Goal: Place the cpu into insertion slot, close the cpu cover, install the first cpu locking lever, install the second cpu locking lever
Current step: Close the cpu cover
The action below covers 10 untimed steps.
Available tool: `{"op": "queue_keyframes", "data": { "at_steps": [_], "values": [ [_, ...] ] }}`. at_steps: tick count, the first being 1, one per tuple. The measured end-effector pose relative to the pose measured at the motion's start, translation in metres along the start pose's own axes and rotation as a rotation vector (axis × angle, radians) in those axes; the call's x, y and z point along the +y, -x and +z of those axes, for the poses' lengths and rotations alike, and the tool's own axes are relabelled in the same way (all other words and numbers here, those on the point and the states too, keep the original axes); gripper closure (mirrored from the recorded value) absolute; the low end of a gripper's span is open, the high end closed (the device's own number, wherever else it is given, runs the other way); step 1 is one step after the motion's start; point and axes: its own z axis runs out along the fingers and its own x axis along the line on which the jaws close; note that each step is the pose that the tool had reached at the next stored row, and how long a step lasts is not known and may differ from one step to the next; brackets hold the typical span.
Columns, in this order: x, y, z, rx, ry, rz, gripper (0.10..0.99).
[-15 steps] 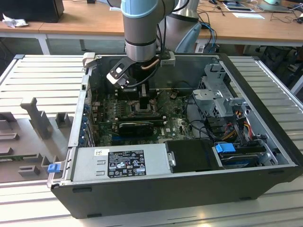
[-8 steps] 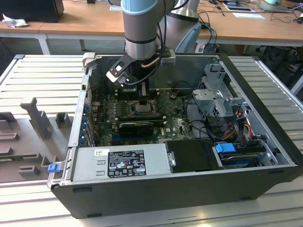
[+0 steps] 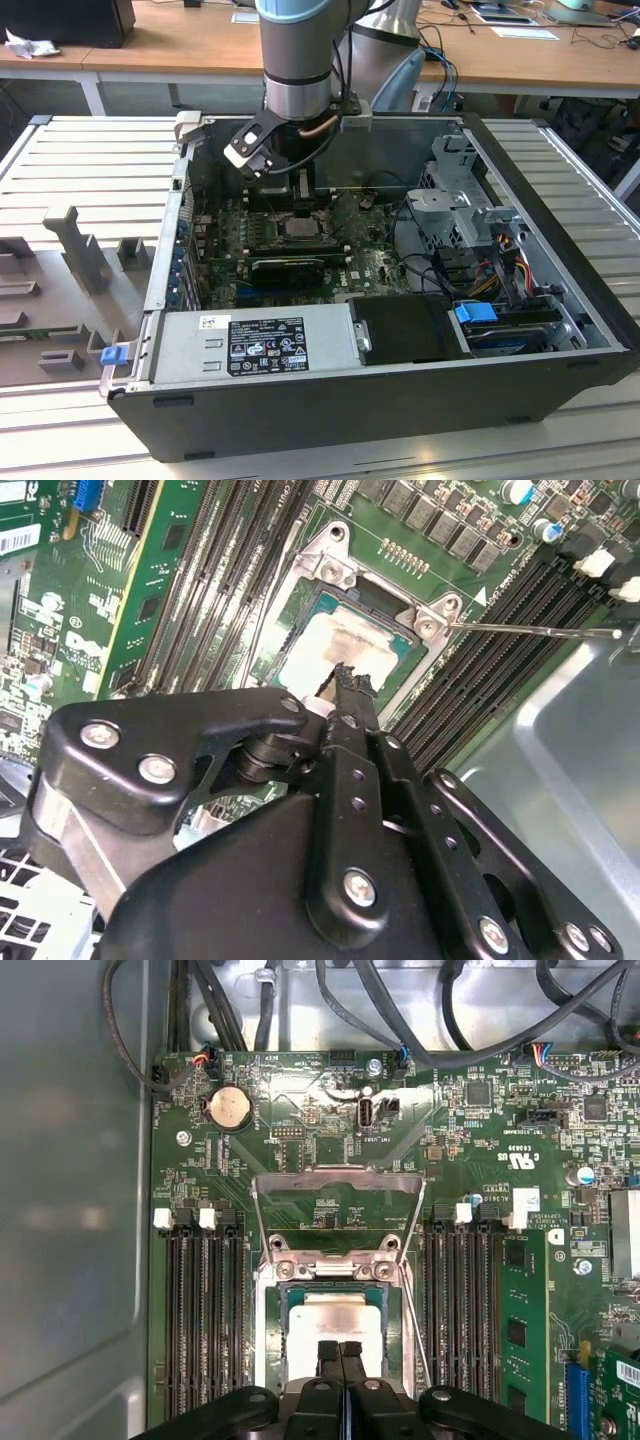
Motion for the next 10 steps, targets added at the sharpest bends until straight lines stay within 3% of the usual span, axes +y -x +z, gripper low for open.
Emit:
{"op": "queue_keyframes", "data": {
  "at_steps": [10],
  "values": [
    [0.008,0.0008,0.0004,0.0006,-0.002,0.0,0.98]
  ]
}}
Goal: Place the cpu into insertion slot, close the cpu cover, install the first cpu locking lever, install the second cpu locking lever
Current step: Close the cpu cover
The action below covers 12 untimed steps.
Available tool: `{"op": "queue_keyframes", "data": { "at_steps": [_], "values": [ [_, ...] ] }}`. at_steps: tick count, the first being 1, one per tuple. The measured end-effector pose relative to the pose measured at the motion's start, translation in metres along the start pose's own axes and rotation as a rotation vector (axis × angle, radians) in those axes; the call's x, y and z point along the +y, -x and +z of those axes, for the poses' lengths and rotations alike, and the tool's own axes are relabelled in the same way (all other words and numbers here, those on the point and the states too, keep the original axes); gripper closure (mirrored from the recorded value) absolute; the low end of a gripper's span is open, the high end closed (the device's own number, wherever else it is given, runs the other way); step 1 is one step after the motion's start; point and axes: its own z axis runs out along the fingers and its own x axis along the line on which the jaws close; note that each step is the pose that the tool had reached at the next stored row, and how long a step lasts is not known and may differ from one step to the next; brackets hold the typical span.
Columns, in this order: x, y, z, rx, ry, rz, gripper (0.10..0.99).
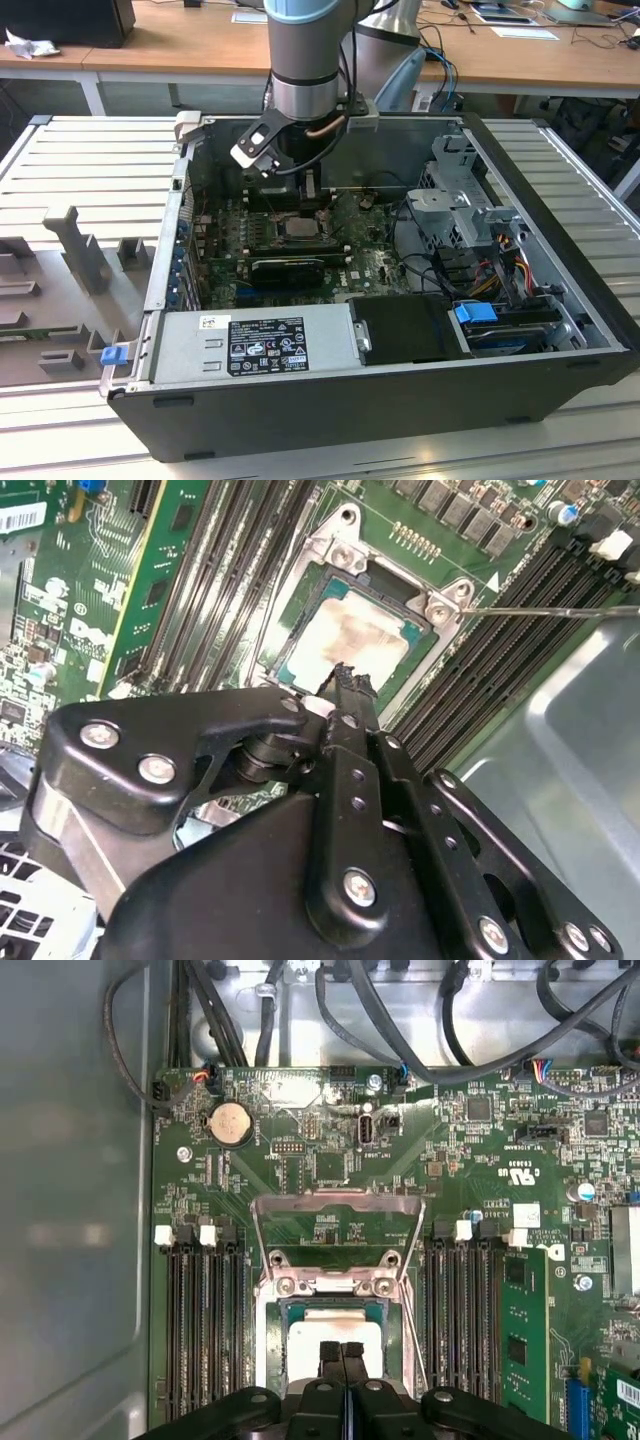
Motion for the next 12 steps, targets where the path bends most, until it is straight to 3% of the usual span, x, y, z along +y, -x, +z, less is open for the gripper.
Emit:
{"op": "queue_keyframes", "data": {
  "at_steps": [2,5,12],
  "values": [
    [0.0002,-0.0001,-0.0033,-0.0001,0.0,0.0,0.98],
    [0.0011,-0.0003,-0.0165,0.0,0.0,0.0,0.98],
    [0.0064,-0.0004,-0.0186,-0.0002,0.0,0.0,0.98]
  ]
}}
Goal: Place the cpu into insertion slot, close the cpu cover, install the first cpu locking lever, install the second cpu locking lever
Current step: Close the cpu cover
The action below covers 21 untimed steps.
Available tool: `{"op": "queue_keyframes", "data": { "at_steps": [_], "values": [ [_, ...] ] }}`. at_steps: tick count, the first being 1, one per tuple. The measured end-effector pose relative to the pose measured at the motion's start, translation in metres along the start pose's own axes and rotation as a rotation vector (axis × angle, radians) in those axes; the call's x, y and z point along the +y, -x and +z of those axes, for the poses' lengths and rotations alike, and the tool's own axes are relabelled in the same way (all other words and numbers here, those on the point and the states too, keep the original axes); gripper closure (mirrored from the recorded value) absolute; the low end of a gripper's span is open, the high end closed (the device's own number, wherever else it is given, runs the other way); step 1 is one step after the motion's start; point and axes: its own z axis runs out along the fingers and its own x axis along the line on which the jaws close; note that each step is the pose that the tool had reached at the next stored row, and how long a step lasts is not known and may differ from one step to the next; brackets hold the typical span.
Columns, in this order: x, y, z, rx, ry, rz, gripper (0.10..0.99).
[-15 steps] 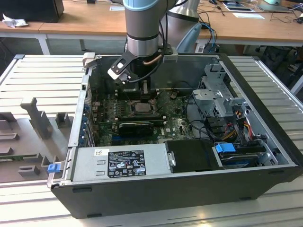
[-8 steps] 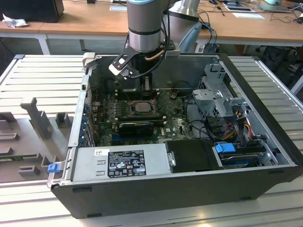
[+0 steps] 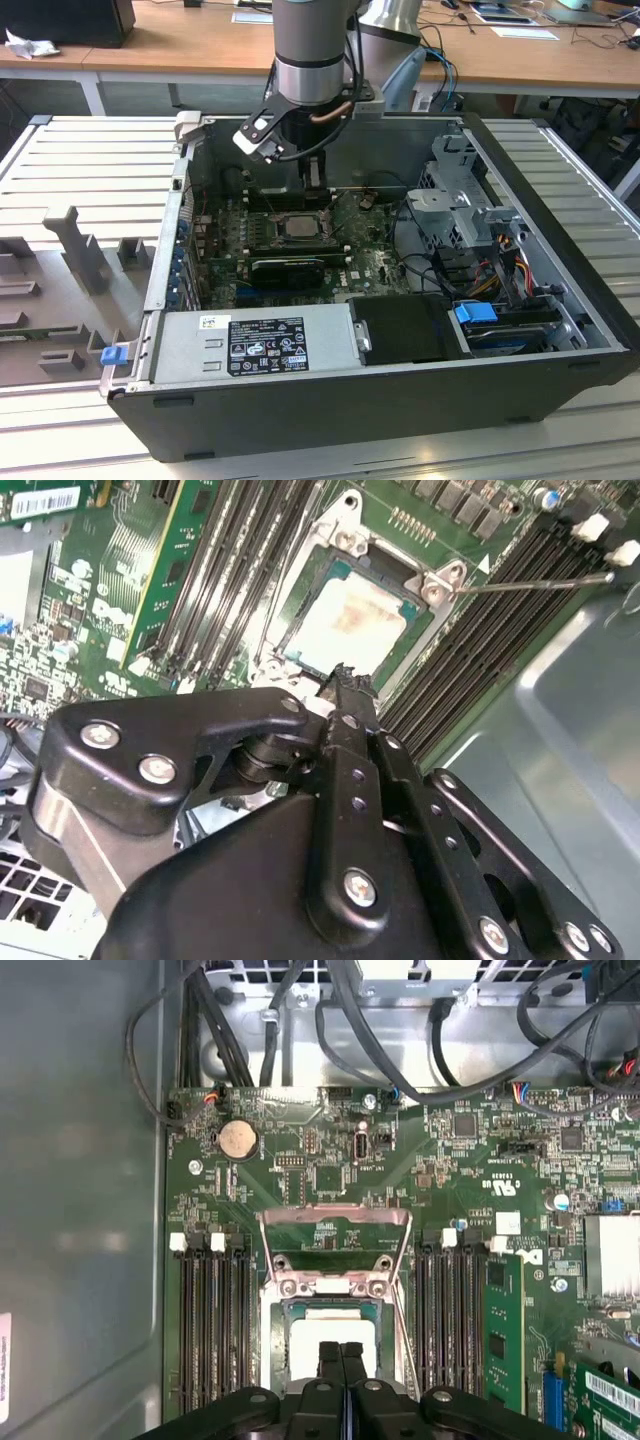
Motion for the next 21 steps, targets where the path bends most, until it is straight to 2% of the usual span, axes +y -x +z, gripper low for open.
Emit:
{"op": "queue_keyframes", "data": {
  "at_steps": [3,8,17,21],
  "values": [
    [0.0012,-0.0001,-0.0021,0.0001,0.0,0.0,0.98],
    [0.0031,-0.0004,-0.0105,0.0001,0.0,0.0,0.98],
    [0.0241,-0.0006,-0.015,0.0001,0.0,0.0,0.98],
    [0.0403,-0.0008,-0.017,0.0003,0.0,0.0,0.98]
  ]
}}
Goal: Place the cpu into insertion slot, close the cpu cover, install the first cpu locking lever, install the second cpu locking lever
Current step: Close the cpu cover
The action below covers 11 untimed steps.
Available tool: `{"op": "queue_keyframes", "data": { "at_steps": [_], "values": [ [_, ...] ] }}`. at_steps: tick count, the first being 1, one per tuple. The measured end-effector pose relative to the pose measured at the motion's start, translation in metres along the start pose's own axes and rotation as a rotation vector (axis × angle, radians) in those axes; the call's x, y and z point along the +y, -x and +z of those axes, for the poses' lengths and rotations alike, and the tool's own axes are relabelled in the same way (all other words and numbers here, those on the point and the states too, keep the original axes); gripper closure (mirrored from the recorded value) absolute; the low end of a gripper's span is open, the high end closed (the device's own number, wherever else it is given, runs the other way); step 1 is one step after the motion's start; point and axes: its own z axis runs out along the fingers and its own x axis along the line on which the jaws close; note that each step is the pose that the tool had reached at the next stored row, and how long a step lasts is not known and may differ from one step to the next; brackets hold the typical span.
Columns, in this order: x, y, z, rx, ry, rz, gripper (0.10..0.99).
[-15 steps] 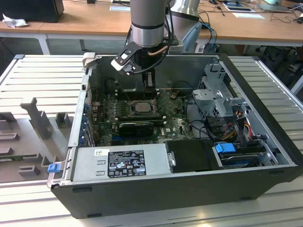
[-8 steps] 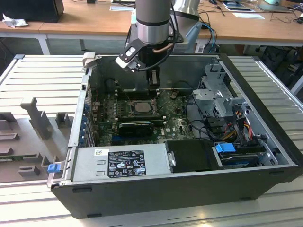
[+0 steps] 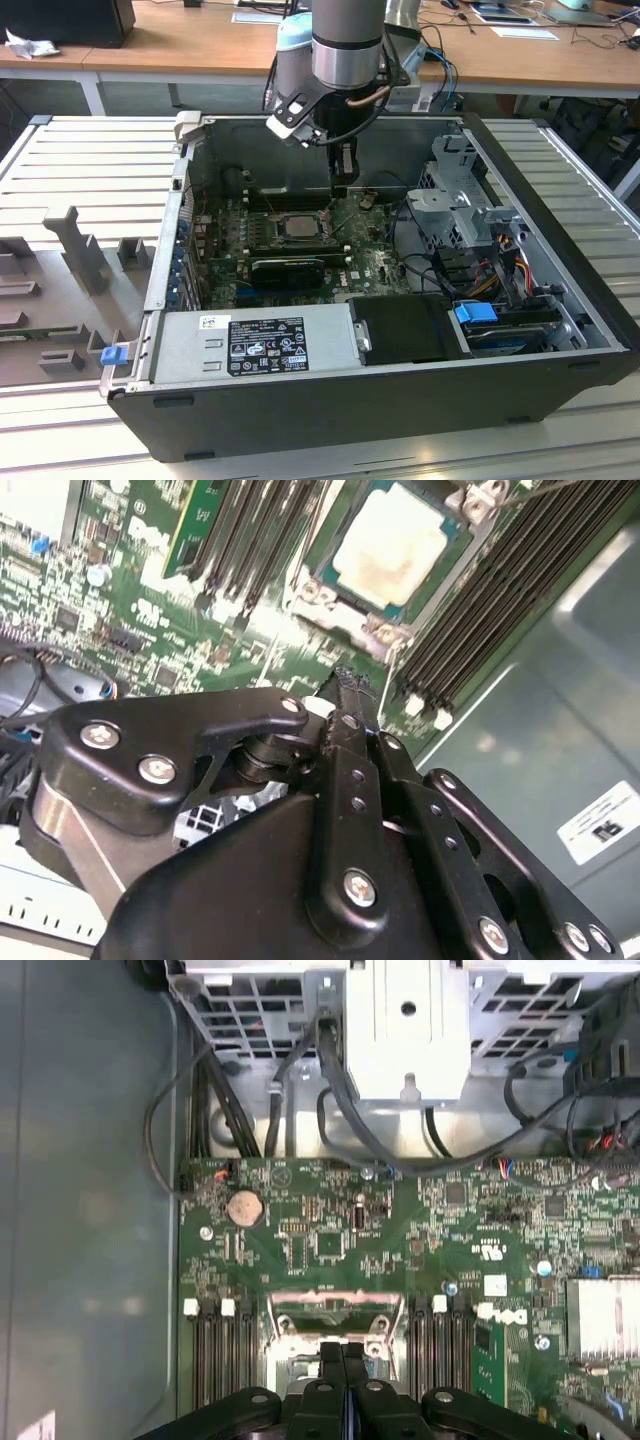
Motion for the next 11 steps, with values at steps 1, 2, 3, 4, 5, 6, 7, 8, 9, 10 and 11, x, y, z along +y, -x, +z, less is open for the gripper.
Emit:
{"op": "queue_keyframes", "data": {
  "at_steps": [1,2,3,4,5,6,7,8,9,10,11],
  "values": [
    [0.0022,0.0,0.0,0.0,0.0,0.0,0.98],
    [0.0044,0.0,0.0001,-0.0001,0.0,0.0,0.98],
    [0.0064,0.0,0.0002,-0.0002,0.0,0.0,0.98],
    [0.0086,-0.0001,0.0003,-0.0002,0.0,0.0,0.98],
    [0.0119,-0.0001,0.0005,-0.0002,0.0,0.0,0.98],
    [0.0142,-0.0001,0.0007,-0.0001,0.0,0.0,0.98],
    [0.017,-0.0001,0.0009,-0.0002,-0.001,0.0,0.98],
    [0.0196,-0.0001,0.001,-0.0002,-0.001,0.0,0.98],
    [0.024,-0.0001,0.0013,-0.0002,-0.001,0.0,0.98],
    [0.0288,-0.0002,0.0016,-0.0001,-0.001,0.0,0.98],
    [0.0313,-0.0002,0.0018,-0.0002,-0.001,0.0,0.98]
  ]
}}
